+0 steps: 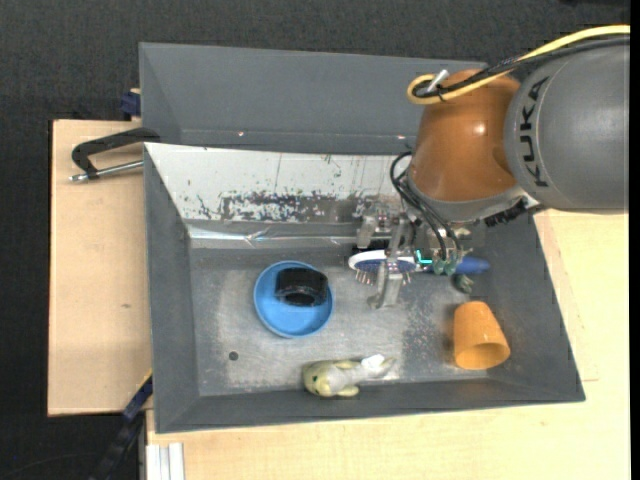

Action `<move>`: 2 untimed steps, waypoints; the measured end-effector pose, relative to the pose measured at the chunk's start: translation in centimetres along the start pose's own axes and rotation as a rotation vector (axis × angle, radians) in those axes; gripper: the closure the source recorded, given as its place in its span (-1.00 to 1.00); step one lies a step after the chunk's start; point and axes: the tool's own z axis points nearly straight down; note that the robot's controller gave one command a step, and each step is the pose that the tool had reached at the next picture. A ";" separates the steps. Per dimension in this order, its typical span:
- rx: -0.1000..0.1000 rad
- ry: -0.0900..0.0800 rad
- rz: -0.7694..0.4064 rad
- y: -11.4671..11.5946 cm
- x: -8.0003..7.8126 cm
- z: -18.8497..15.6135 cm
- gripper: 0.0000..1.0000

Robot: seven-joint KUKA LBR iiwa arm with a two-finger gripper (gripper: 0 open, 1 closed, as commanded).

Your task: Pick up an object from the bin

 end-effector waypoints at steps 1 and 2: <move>0.001 -0.004 0.049 -5.7 -1.4 7.2 -1.00; 0.000 -0.007 0.045 -5.4 -1.5 6.9 1.00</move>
Offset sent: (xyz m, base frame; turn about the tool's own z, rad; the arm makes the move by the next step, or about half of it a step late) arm 0.0136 -0.0547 -0.0694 0.0439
